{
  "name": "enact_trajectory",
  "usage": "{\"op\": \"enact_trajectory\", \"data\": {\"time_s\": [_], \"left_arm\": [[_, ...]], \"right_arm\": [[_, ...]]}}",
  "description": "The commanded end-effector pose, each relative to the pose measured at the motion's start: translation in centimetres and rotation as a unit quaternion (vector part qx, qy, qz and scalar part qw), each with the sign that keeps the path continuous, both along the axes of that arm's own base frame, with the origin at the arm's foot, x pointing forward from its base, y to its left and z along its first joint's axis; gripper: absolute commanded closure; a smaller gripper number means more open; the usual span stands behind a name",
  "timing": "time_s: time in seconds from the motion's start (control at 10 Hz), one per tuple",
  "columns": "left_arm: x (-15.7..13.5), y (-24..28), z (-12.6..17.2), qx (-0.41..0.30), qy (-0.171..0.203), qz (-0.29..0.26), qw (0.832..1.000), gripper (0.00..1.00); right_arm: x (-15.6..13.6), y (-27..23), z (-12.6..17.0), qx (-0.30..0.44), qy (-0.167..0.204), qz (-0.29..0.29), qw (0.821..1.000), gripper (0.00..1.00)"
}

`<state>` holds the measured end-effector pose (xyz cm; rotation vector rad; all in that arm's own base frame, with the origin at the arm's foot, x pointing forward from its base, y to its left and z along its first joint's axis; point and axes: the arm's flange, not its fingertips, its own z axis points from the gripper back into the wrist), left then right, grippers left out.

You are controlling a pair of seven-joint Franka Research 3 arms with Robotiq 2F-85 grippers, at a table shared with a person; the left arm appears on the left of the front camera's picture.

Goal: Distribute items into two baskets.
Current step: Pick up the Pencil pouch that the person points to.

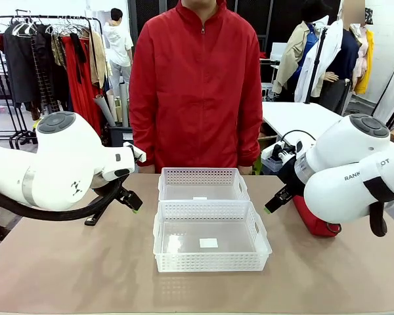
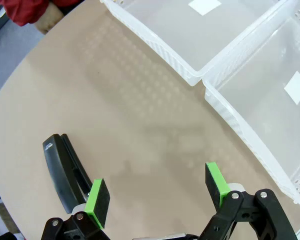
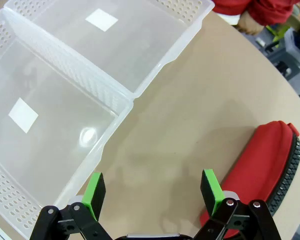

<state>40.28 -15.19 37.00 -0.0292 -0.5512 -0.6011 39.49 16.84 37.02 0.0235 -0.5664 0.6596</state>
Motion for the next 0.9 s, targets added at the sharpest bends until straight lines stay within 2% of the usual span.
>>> {"op": "enact_trajectory", "data": {"time_s": [0.0, 0.3, 0.6, 0.8], "left_arm": [[0.0, 0.0, 0.0, 0.0, 0.0, 0.0, 1.0, 0.0], [0.0, 0.0, 0.0, 0.0, 0.0, 0.0, 1.0, 0.0], [-1.9, 2.1, 1.5, -0.027, -0.001, -0.046, 0.999, 0.0], [-3.5, 3.5, 2.4, -0.055, -0.009, -0.068, 0.996, 0.0]], "right_arm": [[0.0, 0.0, 0.0, 0.0, 0.0, 0.0, 1.0, 0.0], [0.0, 0.0, 0.0, 0.0, 0.0, 0.0, 1.0, 0.0], [-1.4, 1.3, 0.7, -0.061, -0.038, -0.057, 0.996, 0.0], [-2.7, 2.9, 1.1, -0.094, -0.047, -0.083, 0.991, 0.0]]}}
